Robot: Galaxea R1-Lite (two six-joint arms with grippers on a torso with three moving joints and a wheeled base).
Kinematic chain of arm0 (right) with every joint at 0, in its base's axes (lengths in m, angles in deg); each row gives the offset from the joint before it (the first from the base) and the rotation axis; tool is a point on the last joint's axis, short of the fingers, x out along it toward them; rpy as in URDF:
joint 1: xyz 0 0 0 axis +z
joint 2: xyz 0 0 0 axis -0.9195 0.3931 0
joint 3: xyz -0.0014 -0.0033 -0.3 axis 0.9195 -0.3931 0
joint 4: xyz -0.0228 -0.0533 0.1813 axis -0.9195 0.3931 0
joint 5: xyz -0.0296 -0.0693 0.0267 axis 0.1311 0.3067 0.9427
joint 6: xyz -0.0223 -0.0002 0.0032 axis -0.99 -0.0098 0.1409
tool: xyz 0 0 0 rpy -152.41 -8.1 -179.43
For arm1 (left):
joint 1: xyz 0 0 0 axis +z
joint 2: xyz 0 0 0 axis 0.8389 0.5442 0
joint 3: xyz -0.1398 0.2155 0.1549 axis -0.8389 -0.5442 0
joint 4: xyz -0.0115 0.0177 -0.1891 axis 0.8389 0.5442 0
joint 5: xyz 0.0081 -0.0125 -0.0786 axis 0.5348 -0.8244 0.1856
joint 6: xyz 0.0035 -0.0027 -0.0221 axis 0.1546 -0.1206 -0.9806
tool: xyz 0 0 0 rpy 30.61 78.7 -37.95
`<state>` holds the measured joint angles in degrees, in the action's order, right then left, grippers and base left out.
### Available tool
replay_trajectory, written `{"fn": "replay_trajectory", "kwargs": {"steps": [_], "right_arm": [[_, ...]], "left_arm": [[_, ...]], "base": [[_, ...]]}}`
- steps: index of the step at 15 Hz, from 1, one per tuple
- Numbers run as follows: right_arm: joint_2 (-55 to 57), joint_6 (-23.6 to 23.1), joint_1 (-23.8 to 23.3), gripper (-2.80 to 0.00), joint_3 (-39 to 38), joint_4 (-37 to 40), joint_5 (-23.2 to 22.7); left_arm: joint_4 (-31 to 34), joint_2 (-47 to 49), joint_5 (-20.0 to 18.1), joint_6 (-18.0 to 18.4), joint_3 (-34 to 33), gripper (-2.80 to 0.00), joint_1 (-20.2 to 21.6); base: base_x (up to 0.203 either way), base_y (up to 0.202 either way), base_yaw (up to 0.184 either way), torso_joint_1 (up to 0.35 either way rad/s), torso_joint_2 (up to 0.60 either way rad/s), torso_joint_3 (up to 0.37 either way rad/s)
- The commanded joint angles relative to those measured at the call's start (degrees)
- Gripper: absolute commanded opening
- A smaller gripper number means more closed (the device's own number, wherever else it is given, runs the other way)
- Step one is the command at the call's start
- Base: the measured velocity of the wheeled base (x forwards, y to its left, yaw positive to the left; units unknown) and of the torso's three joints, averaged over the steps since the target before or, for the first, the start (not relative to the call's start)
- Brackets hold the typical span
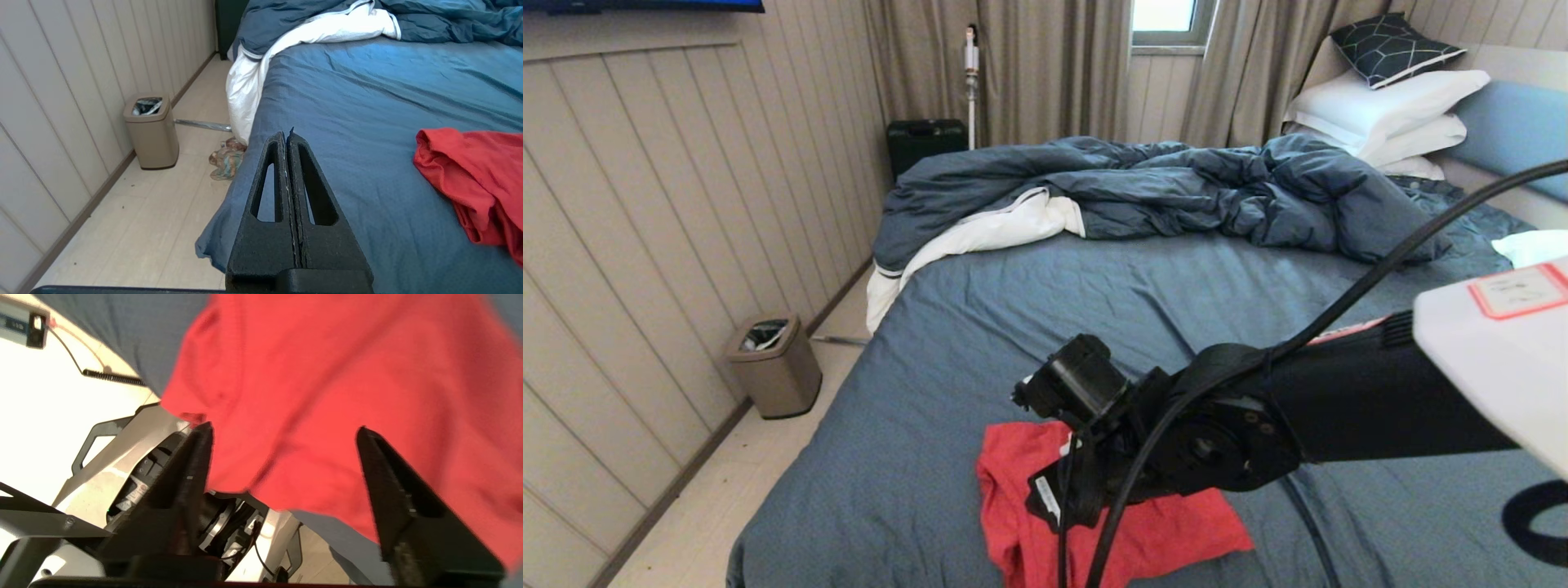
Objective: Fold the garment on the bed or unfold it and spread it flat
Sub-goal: Unford the red T-shirt
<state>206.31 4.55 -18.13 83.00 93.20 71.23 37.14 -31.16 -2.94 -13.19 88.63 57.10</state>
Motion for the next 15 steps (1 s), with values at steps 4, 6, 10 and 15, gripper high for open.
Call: {"fn": "replay_trajectory", "kwargs": {"steps": [4,6,10,15], "right_arm": [[4.15,0.32,0.93,0.00,2.84,0.08,0.53],[4.97,0.32,0.93,0.00,2.98,0.08,1.39],[6.72,0.32,0.93,0.00,3.59,0.08,2.60],[8.78,0.49,1.37,0.00,5.70,0.08,3.69]], "left_arm": [[-0.06,0.07,0.01,-0.01,0.00,-2.80,0.01],[-0.06,0.07,0.06,-0.01,0.00,-2.80,0.01],[-0.06,0.07,0.00,-0.01,0.00,-2.80,0.01],[-0.06,0.07,-0.03,-0.01,0.00,-2.80,0.01]], "base": [[0.000,0.000,0.000,0.000,0.00,0.000],[0.000,0.000,0.000,0.000,0.00,0.000],[0.000,0.000,0.000,0.000,0.00,0.000],[0.000,0.000,0.000,0.000,0.00,0.000]]}}
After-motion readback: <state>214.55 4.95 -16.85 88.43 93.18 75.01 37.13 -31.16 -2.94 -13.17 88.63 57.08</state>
